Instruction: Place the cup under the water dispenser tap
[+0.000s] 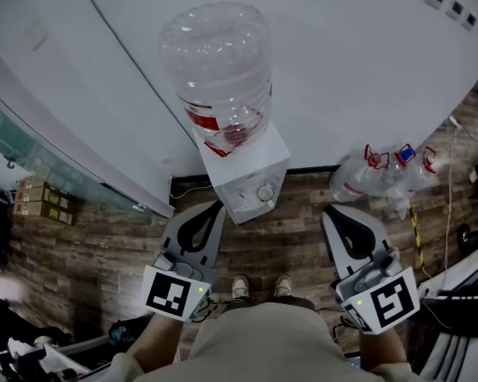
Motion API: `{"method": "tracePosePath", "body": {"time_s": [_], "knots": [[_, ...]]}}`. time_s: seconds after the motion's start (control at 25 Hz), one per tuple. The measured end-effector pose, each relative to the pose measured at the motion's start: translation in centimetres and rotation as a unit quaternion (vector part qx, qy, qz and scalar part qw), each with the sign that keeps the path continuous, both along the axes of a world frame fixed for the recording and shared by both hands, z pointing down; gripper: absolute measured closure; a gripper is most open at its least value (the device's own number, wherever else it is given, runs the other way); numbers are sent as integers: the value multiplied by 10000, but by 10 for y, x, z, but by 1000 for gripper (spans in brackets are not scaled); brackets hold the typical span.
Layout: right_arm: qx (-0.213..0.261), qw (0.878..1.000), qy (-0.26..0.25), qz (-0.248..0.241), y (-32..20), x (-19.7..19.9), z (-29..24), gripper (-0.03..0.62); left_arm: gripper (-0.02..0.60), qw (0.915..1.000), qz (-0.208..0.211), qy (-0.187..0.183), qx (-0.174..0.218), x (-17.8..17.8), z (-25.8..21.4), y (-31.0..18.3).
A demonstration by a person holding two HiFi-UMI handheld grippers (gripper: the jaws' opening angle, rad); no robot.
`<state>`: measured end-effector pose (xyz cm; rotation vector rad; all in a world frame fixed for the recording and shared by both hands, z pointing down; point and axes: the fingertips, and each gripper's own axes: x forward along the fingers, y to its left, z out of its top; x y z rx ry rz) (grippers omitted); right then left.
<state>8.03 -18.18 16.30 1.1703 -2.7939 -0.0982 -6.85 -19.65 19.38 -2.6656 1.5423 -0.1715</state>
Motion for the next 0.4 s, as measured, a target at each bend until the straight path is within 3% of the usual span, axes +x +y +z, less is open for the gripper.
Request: {"method": "tracePosePath", "body": {"time_s": [0.4], "knots": [[38, 10000, 29, 17, -3, -2, -7, 588, 575, 9999, 81, -55, 67, 5, -11, 1]]}}
